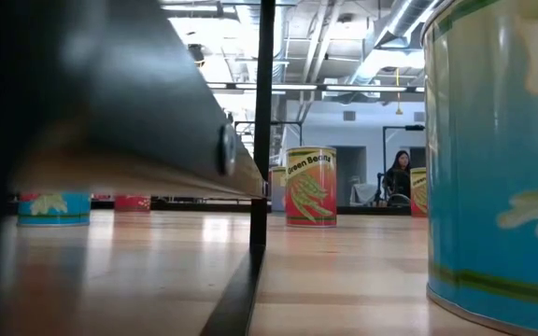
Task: Pick and place cans onto a shelf
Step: Put the canned tomatoes on the shelf
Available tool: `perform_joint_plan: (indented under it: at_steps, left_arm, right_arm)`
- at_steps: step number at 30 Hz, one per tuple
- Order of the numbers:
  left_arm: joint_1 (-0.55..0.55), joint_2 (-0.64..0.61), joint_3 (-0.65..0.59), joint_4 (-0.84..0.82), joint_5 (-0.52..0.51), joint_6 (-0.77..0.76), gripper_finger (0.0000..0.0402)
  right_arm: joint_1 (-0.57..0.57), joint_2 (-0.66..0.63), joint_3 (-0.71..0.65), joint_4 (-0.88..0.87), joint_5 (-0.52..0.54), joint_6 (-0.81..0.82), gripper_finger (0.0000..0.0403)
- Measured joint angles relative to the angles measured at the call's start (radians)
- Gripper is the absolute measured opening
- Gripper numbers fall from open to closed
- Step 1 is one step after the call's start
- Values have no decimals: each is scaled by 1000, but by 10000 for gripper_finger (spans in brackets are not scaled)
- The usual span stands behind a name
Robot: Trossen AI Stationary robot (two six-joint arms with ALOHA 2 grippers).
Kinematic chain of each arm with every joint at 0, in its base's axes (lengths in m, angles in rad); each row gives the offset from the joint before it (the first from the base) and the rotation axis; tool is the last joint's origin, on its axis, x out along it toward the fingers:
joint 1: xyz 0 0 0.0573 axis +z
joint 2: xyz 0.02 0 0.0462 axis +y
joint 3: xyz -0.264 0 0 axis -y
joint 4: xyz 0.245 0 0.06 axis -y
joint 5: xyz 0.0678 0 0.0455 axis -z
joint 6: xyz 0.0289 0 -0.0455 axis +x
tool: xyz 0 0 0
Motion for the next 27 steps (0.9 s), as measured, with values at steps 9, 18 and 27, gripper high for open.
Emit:
perform_joint_plan:
  at_steps: [9, 18, 27]
  left_arm:
    - [0, 0, 0, -1, 1, -2, 0]
    - [0, 0, 0, -1, 1, -2, 0]
    - [0, 0, -1, -1, 1, 2, 0]
  right_arm:
    - [8, 51, 35, -4, -14, -36, 124]
    - [7, 51, 33, -1, -5, -70, 124]
    - [-7, 52, 12, 12, -8, -73, 119]
